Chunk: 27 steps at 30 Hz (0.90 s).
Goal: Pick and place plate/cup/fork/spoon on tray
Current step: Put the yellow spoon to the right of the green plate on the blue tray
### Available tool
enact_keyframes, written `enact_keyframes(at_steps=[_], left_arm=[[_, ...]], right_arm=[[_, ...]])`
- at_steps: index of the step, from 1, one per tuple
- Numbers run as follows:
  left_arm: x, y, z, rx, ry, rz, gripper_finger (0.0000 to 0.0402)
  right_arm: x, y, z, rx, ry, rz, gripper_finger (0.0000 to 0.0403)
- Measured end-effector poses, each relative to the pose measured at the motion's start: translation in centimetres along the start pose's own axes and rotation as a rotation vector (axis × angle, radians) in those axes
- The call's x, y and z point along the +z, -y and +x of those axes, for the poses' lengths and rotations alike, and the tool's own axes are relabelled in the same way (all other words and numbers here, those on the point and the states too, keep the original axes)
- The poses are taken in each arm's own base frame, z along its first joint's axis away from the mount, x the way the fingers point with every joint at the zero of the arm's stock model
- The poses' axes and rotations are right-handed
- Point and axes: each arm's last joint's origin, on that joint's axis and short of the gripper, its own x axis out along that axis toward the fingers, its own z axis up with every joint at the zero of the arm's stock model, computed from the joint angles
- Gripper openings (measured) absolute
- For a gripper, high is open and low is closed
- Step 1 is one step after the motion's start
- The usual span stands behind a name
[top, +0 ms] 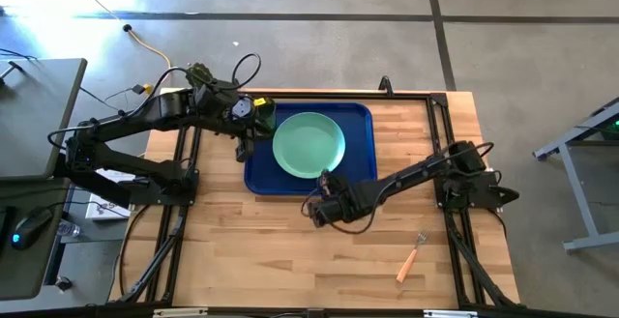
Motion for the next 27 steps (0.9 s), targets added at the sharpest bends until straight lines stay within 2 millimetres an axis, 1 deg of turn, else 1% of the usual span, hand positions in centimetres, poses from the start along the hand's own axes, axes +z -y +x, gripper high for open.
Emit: enact_keyframes(at_steps=[5, 9, 14, 17, 19, 21, 24, 27], left_arm=[[-0.1, 0.0, 0.0, 0.0, -0.008, -0.004, 0.0076], [-0.1, 0.0, 0.0, 0.0, -0.007, -0.004, 0.0076], [-0.1, 0.0, 0.0, 0.009, -0.006, 0.012, 0.0076], [-0.1, -0.1, 0.0, 0.027, -0.005, 0.014, 0.0076], [0.0, -0.1, 0.0, 0.05, -0.004, 0.015, 0.0076], [-0.1, -0.2, 0.0, 0.071, -0.004, 0.015, 0.0076], [0.0, -0.3, 0.0, 0.11, -0.003, 0.016, 0.0076], [0.0, -0.6, 0.0, 0.137, -0.003, 0.025, 0.0076]], right_arm=[[2.7, 0.5, -1.4, -0.009, 0.079, 0.047, 0.0023], [5.3, 1.5, -3.0, -0.037, 0.14, 0.057, 0.0023], [8.8, 2.8, -4.8, -0.073, 0.22, 0.034, 0.0023], [10.8, 3.7, -5.5, -0.105, 0.25, 0.007, 0.0023], [12.2, 4.3, -5.7, -0.124, 0.257, -0.008, 0.0023], [13.4, 4.8, -5.6, -0.157, 0.258, -0.019, 0.0023], [15.2, 5.6, -4.9, -0.205, 0.231, -0.02, 0.0023], [16.7, 6.2, -3.6, -0.246, 0.17, -0.023, 0.0023]])
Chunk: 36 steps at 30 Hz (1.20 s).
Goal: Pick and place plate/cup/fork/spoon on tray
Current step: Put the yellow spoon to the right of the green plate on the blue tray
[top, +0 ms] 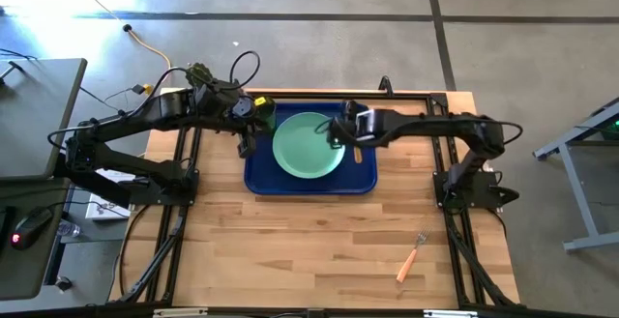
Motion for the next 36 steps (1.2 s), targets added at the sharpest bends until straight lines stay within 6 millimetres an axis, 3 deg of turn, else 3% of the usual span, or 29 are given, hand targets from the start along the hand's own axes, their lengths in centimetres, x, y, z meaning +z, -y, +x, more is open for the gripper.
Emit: enact_keyframes(at_steps=[10, 23, 36], left_arm=[[-0.1, -1.1, 0.0, 0.043, -0.005, -0.027, 0.0076], [-0.2, -2.0, 0.0, 0.079, -0.013, -0.046, 0.0076], [-0.2, -2.8, -0.1, 0.12, -0.015, -0.043, 0.0076]], right_arm=[[2.3, 0.3, 4.5, -0.05, -0.161, -0.019, 0.0023], [0.8, 1.8, 10.5, 0.015, -0.29, 0.063, 0.0023], [-0.6, 1.3, 10.7, 0.042, -0.307, 0.159, 0.0023]])
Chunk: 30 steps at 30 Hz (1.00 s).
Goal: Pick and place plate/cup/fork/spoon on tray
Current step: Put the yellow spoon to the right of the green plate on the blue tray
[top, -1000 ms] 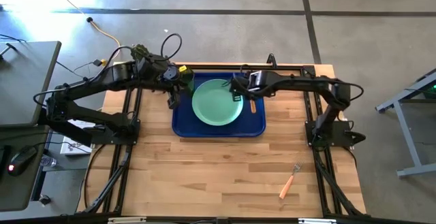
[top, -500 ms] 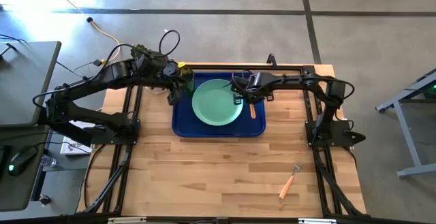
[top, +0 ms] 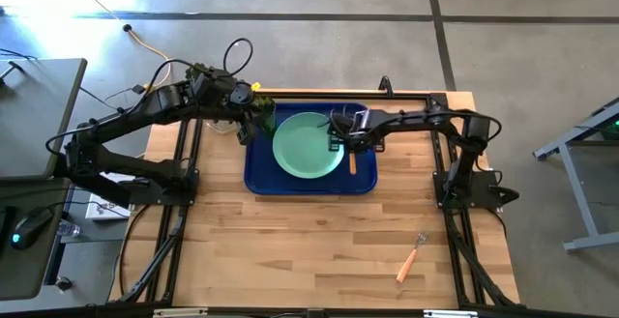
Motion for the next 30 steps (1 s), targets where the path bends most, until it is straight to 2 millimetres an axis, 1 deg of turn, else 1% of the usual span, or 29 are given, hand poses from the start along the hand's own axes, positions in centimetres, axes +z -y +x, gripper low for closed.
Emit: enact_keyframes(at_steps=[6, 10, 23, 30], left_arm=[[0.0, -0.1, 0.0, 0.004, 0.0, 0.005, 0.0076], [0.0, -0.1, 0.0, 0.004, -0.001, 0.012, 0.0076], [0.0, -0.1, 0.0, 0.004, -0.001, 0.023, 0.0076], [0.0, -0.1, 0.0, 0.004, -0.001, 0.023, 0.0076]], right_arm=[[-0.9, -0.4, 1.1, -0.021, -0.025, -0.011, 0.0023], [-1.0, -0.4, 1.9, -0.045, -0.041, -0.018, 0.0023], [-0.9, -0.3, 1.9, -0.055, -0.033, -0.005, 0.0025], [-0.9, -0.2, 1.9, -0.059, -0.034, 0.018, 0.0047]])
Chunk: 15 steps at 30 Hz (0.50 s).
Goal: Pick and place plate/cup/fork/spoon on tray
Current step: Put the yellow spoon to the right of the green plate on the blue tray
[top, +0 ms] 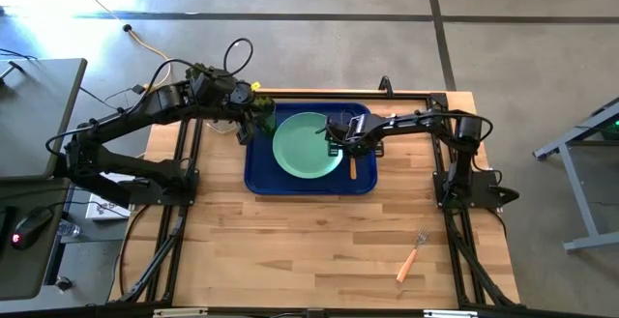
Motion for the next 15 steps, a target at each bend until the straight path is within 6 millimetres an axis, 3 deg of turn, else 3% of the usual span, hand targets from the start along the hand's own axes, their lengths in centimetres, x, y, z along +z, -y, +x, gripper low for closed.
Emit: enact_keyframes(at_steps=[15], left_arm=[[0.0, 0.0, 0.0, 0.0, 0.0, 0.001, 0.0076]], right_arm=[[-0.05, 0.03, 0.0, 0.0, -0.014, 0.002, 0.009]])
